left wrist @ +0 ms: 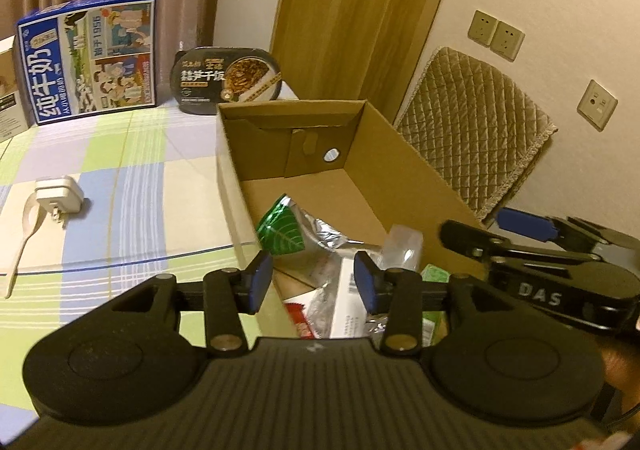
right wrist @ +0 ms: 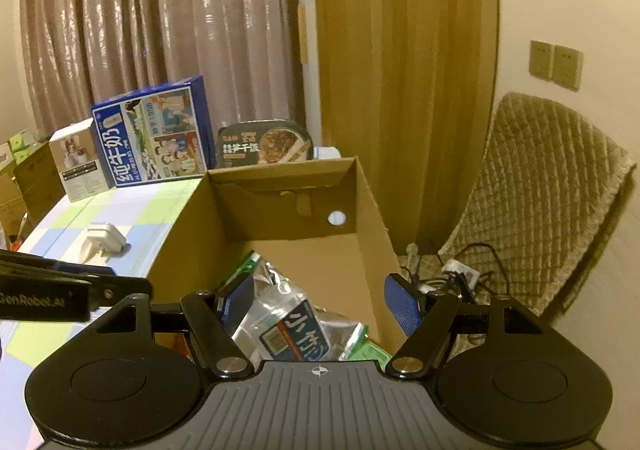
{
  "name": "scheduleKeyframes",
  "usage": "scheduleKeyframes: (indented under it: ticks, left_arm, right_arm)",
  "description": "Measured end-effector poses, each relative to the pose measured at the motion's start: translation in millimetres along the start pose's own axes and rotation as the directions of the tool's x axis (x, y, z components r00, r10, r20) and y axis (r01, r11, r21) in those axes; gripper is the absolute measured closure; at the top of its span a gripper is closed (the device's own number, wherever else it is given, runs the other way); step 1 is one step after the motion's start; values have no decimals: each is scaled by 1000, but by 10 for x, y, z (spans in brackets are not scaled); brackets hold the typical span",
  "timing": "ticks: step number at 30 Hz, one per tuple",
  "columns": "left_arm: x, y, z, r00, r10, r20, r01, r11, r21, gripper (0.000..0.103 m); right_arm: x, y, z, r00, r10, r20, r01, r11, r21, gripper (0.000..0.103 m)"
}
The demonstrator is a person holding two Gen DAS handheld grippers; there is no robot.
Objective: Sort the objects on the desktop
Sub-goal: 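Open both grippers to release the white box and clear case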
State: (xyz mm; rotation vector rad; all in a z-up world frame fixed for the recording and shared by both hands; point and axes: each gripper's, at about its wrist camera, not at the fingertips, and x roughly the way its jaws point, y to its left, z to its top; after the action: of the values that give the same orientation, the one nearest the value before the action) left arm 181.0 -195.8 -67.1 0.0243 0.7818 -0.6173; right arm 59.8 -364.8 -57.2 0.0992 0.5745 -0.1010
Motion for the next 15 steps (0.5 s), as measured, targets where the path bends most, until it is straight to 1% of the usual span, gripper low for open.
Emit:
scheduleKeyframes:
  ticks: [1,4,6,8,9,11,13,15]
  left_arm:
    - [-16,24,-10,1000,4,0,-4,1000,-3,59]
    - [-79,90,-46,1000,17,5,-17,1000,-11,44]
    - [-131,129,-69,1000,23,10,-23,1000,-12,40]
    - [-193,164,-95,999,31,13,-31,999,-15,30]
    - [-226,178,-112,999,35,16,-35,999,-15,28]
    - [-299,212,-153,999,43,24,-42,999,-19,17]
    - [-368,233,-186,998,51,33,-51,998,-22,11]
    - [-443,258,-223,997,64,39,-63,998,-17,8]
  right_arm:
    - [-29,-15,-16,1000,-4,1,4,1000,6,33]
    - [-127,-51,-62,1000,-13,-3,13,999,29,33]
    - [-195,-58,-87,1000,-16,-3,16,999,37,33]
    - [-268,-48,-108,1000,-18,-3,18,999,46,32]
    - [-300,-36,-116,1000,-18,-2,18,999,48,32]
    - [-370,4,-134,1000,-14,0,14,999,51,29]
    - [-436,59,-146,1000,-7,3,7,999,50,27]
    - [-496,125,-155,1000,-1,9,1,999,46,23]
